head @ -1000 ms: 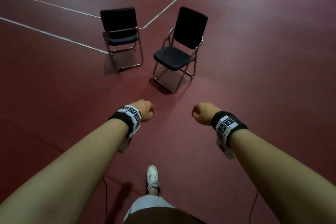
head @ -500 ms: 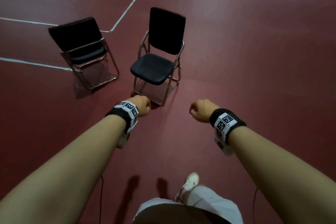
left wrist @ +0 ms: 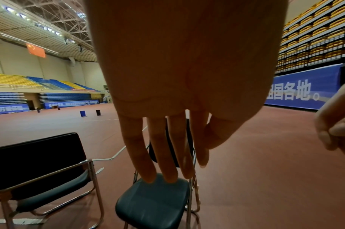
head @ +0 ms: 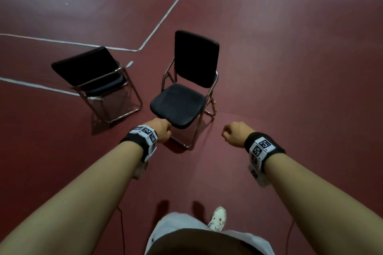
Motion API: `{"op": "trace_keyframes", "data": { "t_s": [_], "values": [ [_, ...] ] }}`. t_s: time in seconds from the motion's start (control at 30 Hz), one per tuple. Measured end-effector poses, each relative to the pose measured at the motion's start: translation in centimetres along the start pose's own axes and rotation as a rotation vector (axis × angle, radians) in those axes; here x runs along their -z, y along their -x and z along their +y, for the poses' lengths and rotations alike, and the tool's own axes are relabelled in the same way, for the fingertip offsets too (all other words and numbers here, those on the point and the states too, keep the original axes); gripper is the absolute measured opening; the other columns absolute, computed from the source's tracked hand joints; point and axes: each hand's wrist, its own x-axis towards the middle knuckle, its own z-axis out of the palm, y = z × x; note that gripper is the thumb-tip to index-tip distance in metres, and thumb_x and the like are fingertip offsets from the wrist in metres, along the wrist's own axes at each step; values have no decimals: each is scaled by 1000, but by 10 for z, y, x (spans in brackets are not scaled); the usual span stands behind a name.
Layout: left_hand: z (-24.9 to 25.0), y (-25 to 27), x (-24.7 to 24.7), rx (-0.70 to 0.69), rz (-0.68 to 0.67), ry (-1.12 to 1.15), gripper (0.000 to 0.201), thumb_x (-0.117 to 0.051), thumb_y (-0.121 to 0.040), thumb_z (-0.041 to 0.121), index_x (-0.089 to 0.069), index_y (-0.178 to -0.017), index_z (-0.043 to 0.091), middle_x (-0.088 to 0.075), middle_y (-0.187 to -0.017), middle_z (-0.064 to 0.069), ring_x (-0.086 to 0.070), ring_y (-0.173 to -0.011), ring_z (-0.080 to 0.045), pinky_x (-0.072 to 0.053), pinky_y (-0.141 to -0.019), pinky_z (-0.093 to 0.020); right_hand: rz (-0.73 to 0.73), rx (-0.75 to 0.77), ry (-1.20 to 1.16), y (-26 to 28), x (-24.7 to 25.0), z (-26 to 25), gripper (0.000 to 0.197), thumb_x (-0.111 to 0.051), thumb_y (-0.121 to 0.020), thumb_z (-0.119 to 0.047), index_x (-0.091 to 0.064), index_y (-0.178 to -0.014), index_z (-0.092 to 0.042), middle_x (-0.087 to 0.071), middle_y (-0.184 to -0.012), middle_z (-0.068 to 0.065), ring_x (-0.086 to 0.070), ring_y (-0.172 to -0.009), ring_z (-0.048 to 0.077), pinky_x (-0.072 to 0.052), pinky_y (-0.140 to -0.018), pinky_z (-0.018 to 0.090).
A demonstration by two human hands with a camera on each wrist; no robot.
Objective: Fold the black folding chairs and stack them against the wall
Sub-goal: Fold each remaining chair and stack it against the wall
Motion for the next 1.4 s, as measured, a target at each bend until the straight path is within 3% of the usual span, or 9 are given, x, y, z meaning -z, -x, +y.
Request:
{"op": "trace_keyframes", "data": {
  "t_s": [0.13, 0.4, 0.6, 0.77, 0.97, 1.03, 1.07, 1.27, 1.4],
  "values": [
    [32, -61, 43, -22, 15, 30, 31, -49, -93, 19, -73, -113, 20, -72, -113, -5, -66, -104, -28, -51, -89, -32, 24, 5, -11, -46, 42, 48, 32, -45, -90, -30, -73, -99, -15, -74, -95, 8, -69, -87, 30, -59, -83, 40],
    [76, -160, 93, -52, 16, -9, 34, -45, -96, 20, -70, -118, 21, -70, -122, -5, -64, -109, -30, -52, -95, -40, 46, -41, -57, -101, 94, 119, 30, -46, -96, -24, -74, -107, -17, -76, -101, 7, -69, -94, 29, -57, -87, 40],
    [98, -227, 115, -57, 25, -36, 46, -38, -92, 36, -62, -128, 20, -68, -122, -6, -64, -112, -30, -51, -94, -40, 7, -105, -85, -135, 115, 155, 30, -46, -96, -25, -73, -107, -18, -76, -100, 7, -70, -94, 28, -58, -87, 41],
    [105, -291, 142, -65, 35, -15, 45, -49, -97, 22, -50, -139, 9, -60, -134, -17, -58, -120, -35, -49, -98, -43, 4, -142, -91, -178, 141, 174, 29, -46, -94, -26, -74, -103, -20, -76, -97, 6, -70, -91, 28, -58, -85, 41],
    [92, -396, 167, -66, 77, 91, 54, -52, -96, 25, -41, -148, 15, -40, -148, -15, -56, -121, -36, -48, -101, -45, -48, -141, -48, -275, 180, 186, 30, -46, -95, -24, -73, -105, -19, -75, -99, 5, -69, -90, 27, -59, -85, 41],
    [76, -455, 189, -31, 90, 126, 57, -54, -95, 26, -37, -149, 16, -36, -149, -16, -56, -119, -40, -48, -100, -49, -59, -116, -4, -340, 207, 186, 30, -46, -95, -24, -73, -107, -19, -75, -100, 6, -69, -91, 27, -58, -85, 40],
    [76, -457, 192, -32, 87, 127, 59, -55, -94, 26, -36, -149, 17, -35, -149, -16, -56, -118, -41, -49, -99, -51, -63, -120, -23, -339, 209, 183, 30, -46, -95, -23, -73, -107, -19, -75, -101, 6, -69, -92, 27, -58, -86, 40],
    [45, -553, 252, 19, 38, 158, 64, -55, -93, 26, -30, -151, 19, -33, -149, -16, -56, -117, -43, -49, -98, -53, -53, -56, -44, -459, 265, 171, 28, -48, -96, -24, -69, -113, -18, -73, -113, 9, -67, -102, 30, -54, -89, 36],
    [27, -600, 281, 17, -15, 166, 61, -52, -97, 26, -30, -153, 16, -44, -146, -18, -56, -120, -38, -49, -100, -48, -31, 6, -70, -538, 289, 156, 42, -50, -95, -23, -57, -135, -11, -60, -133, 15, -59, -119, 32, -48, -102, 37]
  ]
}}
